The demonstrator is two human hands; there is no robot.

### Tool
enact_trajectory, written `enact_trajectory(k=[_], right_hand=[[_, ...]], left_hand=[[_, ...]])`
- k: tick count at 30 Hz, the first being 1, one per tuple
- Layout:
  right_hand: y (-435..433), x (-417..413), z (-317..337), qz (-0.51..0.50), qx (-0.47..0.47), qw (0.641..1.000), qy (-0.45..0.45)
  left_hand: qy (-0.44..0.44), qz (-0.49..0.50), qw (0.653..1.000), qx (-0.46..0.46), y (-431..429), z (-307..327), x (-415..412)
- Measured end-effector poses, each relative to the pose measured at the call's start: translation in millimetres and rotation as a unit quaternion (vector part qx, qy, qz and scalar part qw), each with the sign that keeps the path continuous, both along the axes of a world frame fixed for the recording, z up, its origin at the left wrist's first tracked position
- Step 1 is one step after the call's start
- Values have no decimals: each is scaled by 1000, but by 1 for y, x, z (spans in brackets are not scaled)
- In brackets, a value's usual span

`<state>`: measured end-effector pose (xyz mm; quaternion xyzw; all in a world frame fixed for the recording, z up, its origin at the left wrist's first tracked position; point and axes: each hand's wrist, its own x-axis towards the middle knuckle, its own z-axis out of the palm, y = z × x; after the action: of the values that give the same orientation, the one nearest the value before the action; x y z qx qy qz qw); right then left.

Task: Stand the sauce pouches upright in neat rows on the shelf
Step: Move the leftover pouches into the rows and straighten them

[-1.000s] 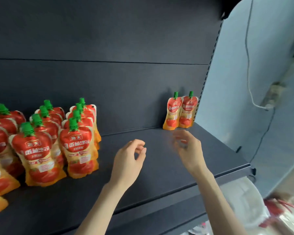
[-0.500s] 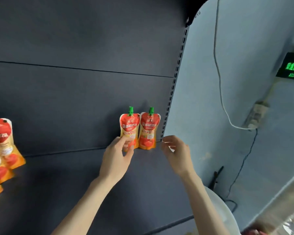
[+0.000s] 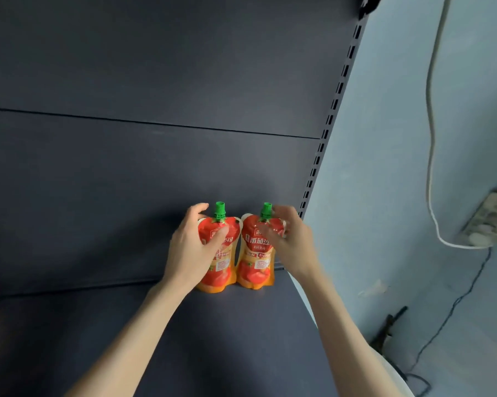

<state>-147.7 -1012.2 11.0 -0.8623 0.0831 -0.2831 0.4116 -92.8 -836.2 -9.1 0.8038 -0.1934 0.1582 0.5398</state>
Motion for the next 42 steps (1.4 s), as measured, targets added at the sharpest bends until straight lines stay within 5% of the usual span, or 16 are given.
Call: enact_trajectory(k=[9, 19, 30, 42], right_hand=[[11, -31, -5, 59, 120, 989, -55], [71, -149, 1, 225, 325, 916, -63], [196, -205, 11, 293, 324, 899, -22], [436, -235, -12, 338, 401, 851, 6]], left_hand=[[26, 31, 993, -107, 11, 1, -50], [74, 84, 972, -205, 70, 3, -200], [43, 180, 947, -262, 184, 16, -290], [13, 210, 955, -210, 406, 9, -336]])
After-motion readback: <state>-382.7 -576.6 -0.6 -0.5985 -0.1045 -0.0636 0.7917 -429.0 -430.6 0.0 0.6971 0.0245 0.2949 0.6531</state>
